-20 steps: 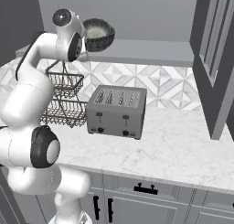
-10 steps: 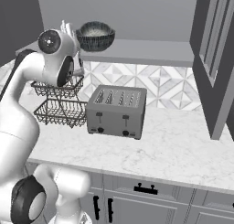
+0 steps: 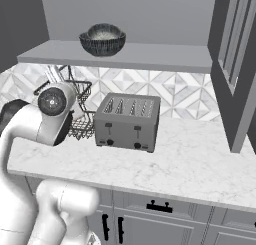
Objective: Pick up the bowls on the counter and stack them on top of one another in the open cabinet. Place the smaller bowl on top of the larger bowl.
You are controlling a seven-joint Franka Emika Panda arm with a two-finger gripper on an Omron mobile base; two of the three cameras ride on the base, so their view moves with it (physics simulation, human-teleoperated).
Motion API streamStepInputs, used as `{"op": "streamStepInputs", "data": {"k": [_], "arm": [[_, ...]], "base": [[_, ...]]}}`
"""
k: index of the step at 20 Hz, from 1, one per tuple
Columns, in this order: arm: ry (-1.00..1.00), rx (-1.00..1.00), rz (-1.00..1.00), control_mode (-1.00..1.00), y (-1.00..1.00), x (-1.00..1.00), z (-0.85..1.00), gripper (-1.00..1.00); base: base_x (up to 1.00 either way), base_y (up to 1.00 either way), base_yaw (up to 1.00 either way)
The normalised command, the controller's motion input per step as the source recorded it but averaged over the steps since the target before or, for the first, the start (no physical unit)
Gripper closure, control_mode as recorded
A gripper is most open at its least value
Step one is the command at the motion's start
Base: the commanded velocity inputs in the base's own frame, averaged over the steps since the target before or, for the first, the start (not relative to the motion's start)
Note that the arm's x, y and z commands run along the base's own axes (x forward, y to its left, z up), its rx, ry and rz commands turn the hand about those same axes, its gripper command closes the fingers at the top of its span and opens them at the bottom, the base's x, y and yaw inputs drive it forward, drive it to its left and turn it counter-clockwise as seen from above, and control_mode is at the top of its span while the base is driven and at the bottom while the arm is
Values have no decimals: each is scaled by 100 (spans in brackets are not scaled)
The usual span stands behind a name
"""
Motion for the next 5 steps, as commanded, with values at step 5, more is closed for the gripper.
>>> {"op": "streamStepInputs", "data": {"k": [5], "arm": [[15,-34,43,-100,85,-100,-100,-100]], "base": [[0,0,0]]}}
